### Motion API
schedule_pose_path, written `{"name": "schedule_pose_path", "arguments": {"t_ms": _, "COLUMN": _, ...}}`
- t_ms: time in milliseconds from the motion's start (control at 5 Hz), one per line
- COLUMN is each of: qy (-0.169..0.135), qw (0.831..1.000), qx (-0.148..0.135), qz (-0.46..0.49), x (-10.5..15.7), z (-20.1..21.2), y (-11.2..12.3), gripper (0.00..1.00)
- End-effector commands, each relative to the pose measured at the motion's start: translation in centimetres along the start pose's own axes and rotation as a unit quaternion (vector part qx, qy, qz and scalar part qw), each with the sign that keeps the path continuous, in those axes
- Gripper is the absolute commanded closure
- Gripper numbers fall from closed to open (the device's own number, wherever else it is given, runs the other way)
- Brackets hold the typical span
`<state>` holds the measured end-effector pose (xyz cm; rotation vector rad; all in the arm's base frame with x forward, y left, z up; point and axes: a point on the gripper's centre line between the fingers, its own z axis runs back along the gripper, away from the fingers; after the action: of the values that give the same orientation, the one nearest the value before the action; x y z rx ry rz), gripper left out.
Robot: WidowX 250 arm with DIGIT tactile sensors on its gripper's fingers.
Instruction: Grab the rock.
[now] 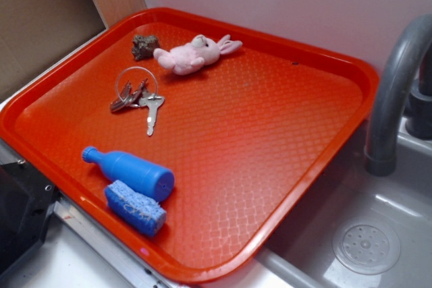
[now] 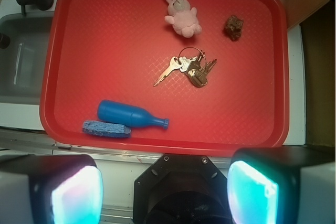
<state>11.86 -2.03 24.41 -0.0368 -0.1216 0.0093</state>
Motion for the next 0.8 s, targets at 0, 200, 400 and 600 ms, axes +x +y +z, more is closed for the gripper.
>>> {"name": "schedule_pose_path", "arguments": {"t_ms": 0, "qy": 0.0, "qw": 1.0, "qx": 0.0, "qz": 0.0, "x": 0.0, "z": 0.0, "y": 0.0, "gripper": 0.0}}
{"name": "schedule_pose_path", "arguments": {"t_ms": 200, "qy": -0.05, "qw": 0.992, "qx": -0.006, "qz": 0.116, "x": 2.7, "z": -4.3, "y": 1.9, "gripper": 0.0}}
{"name": "schedule_pose_path", "arguments": {"t_ms": 400, "qy": -0.035, "qw": 0.981, "qx": 0.004, "qz": 0.19, "x": 5.3, "z": -8.4, "y": 5.7, "gripper": 0.0}}
{"name": "schedule_pose_path", "arguments": {"t_ms": 600, "qy": -0.076, "qw": 0.971, "qx": 0.022, "qz": 0.226, "x": 7.8, "z": -10.7, "y": 9.2, "gripper": 0.0}}
